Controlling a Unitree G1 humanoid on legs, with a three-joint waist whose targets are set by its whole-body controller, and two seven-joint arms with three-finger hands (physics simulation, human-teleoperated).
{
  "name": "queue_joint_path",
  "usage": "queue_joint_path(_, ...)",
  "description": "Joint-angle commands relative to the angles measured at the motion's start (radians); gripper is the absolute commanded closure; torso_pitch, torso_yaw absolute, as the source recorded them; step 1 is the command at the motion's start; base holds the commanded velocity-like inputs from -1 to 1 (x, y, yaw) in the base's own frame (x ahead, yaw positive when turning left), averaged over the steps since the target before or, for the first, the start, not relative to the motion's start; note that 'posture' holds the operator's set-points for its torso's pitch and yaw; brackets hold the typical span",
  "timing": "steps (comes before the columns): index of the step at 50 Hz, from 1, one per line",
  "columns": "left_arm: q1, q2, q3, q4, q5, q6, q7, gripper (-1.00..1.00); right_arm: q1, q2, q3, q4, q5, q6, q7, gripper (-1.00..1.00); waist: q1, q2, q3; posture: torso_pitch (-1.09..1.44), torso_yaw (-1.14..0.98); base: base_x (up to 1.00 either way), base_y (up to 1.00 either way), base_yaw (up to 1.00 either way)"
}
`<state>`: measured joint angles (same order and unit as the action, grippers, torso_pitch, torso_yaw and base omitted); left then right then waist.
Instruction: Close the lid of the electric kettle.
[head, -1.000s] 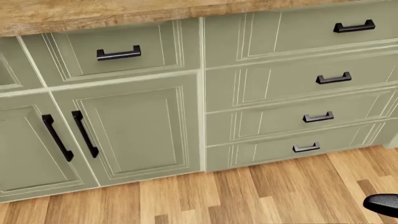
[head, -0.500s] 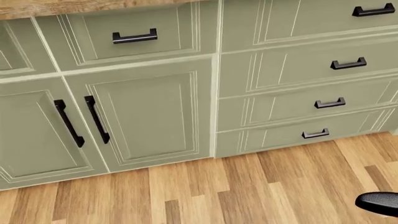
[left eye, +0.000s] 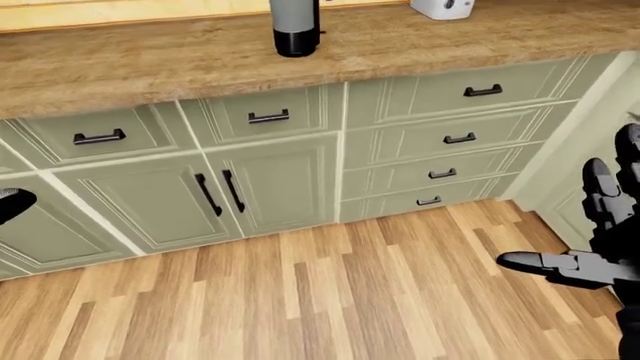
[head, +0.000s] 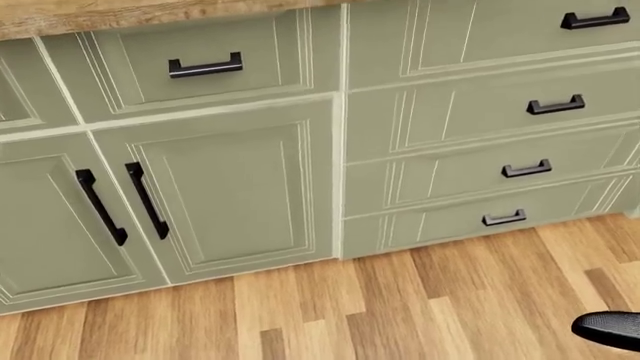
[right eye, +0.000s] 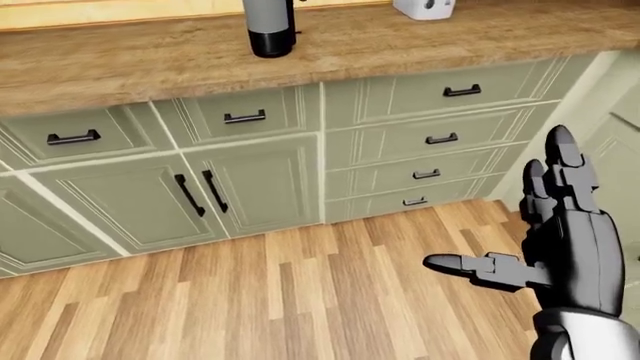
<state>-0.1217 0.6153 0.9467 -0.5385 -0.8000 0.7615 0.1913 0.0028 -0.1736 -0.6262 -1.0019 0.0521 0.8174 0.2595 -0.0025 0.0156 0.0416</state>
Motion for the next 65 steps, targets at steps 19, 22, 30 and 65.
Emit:
queue_joint_path(19,-0.012,0.024,0.021,-0.032,-0.001,-0.027,-0.003,-1.00,-0.022,0.007,-0.003,-0.032,-0.043,-0.033,0.028,-1.00,0.024,0.013,0.016,0.00,0.00,0.00,0.00,0.63)
queue_joint_path(22,-0.012,0.024,0.020,-0.033,0.000,-0.026,-0.004,-1.00,-0.025,0.002,0.001,-0.025,-0.055,-0.027,0.015,-1.00,0.022,-0.018,0.025,0.00,0.00,0.00,0.00,0.00)
queue_joint_path(30,-0.011,0.027,0.025,-0.038,-0.008,-0.021,0.001,-1.00,-0.028,0.002,0.009,-0.007,-0.057,-0.029,0.000,-1.00,0.004,-0.001,-0.001,0.00,0.00,0.00,0.00,0.00)
queue_joint_path(65,-0.013,0.013,0.007,-0.026,0.028,-0.038,-0.019,-1.00,-0.025,0.005,0.028,0.001,-0.073,-0.015,0.008,-1.00,0.004,0.006,-0.008,0.00,0.00,0.01,0.00,0.00)
